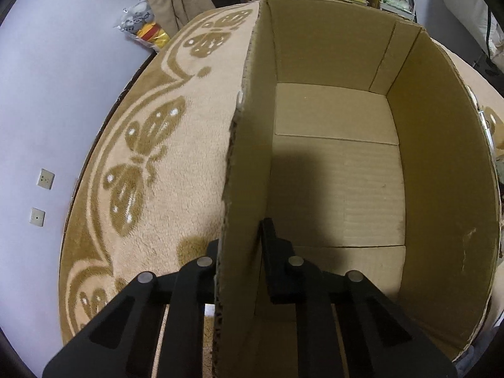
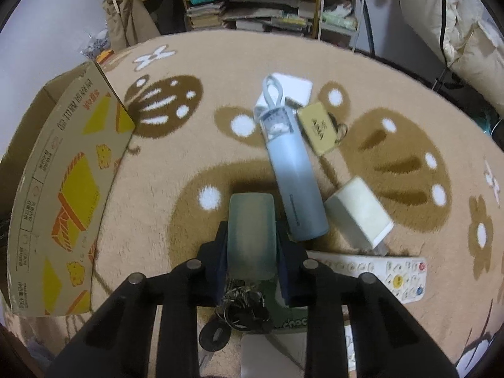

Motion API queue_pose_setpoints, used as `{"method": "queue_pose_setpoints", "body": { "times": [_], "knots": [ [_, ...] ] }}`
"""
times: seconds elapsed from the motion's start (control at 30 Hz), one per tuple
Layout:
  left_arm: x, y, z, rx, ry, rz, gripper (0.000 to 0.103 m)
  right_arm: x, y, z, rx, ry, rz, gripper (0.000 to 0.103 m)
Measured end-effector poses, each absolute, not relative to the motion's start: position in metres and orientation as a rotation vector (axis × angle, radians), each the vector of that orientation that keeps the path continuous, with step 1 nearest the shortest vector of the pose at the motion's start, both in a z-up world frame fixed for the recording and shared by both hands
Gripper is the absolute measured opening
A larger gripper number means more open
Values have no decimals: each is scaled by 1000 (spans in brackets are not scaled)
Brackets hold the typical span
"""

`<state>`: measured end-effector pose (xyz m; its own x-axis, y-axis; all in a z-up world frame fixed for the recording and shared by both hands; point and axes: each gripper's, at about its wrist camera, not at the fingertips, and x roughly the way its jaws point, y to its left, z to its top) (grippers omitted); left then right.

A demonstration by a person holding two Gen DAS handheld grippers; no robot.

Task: Organize rigid objects
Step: 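Grasp the green coin purse with the right tool, then carry the coin purse into the box and open the right tool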

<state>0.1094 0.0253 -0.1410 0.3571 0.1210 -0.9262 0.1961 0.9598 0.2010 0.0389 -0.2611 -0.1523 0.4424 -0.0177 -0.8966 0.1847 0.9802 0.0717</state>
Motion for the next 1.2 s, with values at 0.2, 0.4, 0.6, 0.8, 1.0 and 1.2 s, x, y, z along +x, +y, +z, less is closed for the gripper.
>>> {"method": "queue_pose_setpoints", "body": {
  "times": [0.2, 0.4, 0.6, 0.8, 1.0, 1.2],
  "knots": [
    [109, 27, -141, 273, 1212, -48, 13, 38, -259, -125, 164, 1008, -131, 29],
    [109, 28, -142, 272, 1207, -48, 13, 50, -243, -93, 136, 927, -94, 29],
    [108, 30, -142, 274, 1202, -52, 13, 69, -220, -52, 125, 829, -30, 29],
    [107, 31, -142, 270, 1203, -53, 13, 90, -188, -23, 141, 748, 54, 28],
    [108, 32, -142, 265, 1206, -53, 13, 109, -154, -23, 151, 735, 117, 29],
    [108, 33, -142, 258, 1207, -54, 13, 118, -132, -40, 157, 776, 148, 29]
  ]
}}
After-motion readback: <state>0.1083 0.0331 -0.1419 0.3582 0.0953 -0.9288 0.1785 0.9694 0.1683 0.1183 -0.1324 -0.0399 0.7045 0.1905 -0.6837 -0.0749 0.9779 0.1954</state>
